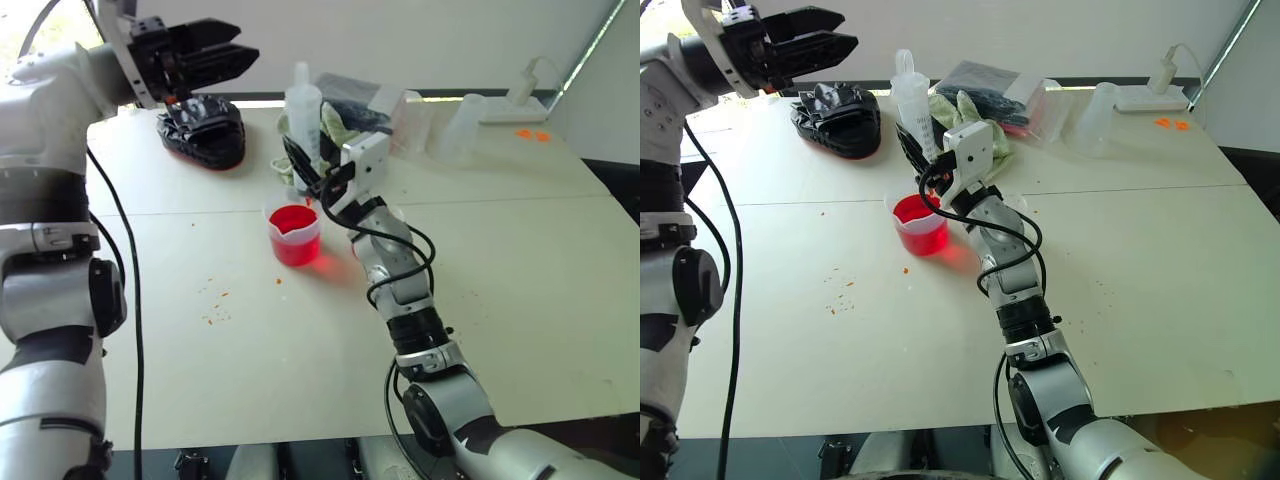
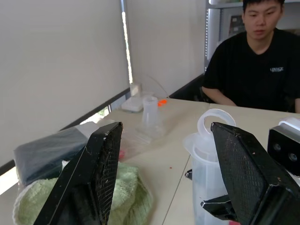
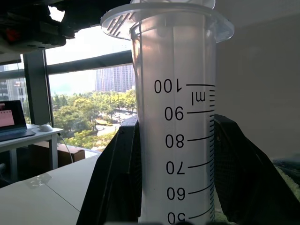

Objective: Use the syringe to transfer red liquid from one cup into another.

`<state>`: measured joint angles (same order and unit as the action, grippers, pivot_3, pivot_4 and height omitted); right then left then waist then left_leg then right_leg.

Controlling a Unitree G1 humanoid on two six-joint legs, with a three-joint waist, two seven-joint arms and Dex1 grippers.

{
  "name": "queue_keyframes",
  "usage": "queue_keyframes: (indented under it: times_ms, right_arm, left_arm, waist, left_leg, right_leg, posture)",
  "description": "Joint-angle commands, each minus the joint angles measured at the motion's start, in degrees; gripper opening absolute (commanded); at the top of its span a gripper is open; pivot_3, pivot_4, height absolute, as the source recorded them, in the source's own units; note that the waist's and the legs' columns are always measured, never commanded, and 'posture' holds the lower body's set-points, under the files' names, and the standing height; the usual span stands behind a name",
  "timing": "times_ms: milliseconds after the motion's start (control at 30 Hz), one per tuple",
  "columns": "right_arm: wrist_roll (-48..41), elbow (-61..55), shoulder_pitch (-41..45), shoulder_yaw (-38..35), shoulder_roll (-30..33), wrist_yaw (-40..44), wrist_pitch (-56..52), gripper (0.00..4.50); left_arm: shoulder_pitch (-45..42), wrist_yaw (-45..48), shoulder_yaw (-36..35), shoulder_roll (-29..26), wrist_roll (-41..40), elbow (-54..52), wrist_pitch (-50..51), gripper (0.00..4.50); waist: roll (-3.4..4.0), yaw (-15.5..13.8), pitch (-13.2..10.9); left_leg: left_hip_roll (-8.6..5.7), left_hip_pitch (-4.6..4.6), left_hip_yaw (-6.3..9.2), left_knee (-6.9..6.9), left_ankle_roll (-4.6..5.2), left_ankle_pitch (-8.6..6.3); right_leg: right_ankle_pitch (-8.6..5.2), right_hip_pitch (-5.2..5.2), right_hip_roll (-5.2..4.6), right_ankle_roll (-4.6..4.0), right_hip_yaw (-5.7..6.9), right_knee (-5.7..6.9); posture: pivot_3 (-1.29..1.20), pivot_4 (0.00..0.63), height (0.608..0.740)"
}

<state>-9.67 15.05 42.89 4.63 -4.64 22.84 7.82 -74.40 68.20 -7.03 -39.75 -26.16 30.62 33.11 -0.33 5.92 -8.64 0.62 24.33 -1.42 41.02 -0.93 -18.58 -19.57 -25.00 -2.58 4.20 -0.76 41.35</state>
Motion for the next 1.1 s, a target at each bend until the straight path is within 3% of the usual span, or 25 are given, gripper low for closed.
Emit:
queue_keyframes:
  times_ms: [33,500,1100]
  right_arm:
    - [0.2,-1.0,0.0,0.6,-0.9,0.0,2.8,1.38]
    - [-0.1,-0.1,-2.5,3.5,-3.1,1.7,4.0,1.38]
    - [0.0,10.3,-0.5,1.9,-3.8,1.8,8.6,1.38]
  left_arm:
    - [-1.7,0.1,-0.4,-0.2,0.1,-0.7,-1.0,3.16]
    - [-0.9,0.8,0.4,0.1,0.5,-1.8,-0.3,3.16]
    - [2.3,1.2,0.8,-0.6,0.0,-6.6,1.6,3.16]
  waist:
    - [0.00,0.0,0.0]
    - [0.00,-0.1,0.0]
    - [0.00,0.0,0.0]
  left_leg:
    - [0.00,0.00,0.00,0.00,0.00,0.00]
    - [0.00,-0.01,0.01,0.01,-0.01,0.00]
    - [0.00,-0.06,0.01,0.02,-0.01,0.01]
  right_leg:
    - [0.00,0.00,0.00,0.00,0.00,0.01]
    - [0.00,0.01,0.00,0.00,0.00,0.01]
    - [0.00,0.02,0.00,0.00,0.00,0.11]
  posture:
    - [0.00,0.150,0.711]
    - [0.00,0.150,0.711]
    - [0.00,0.150,0.711]
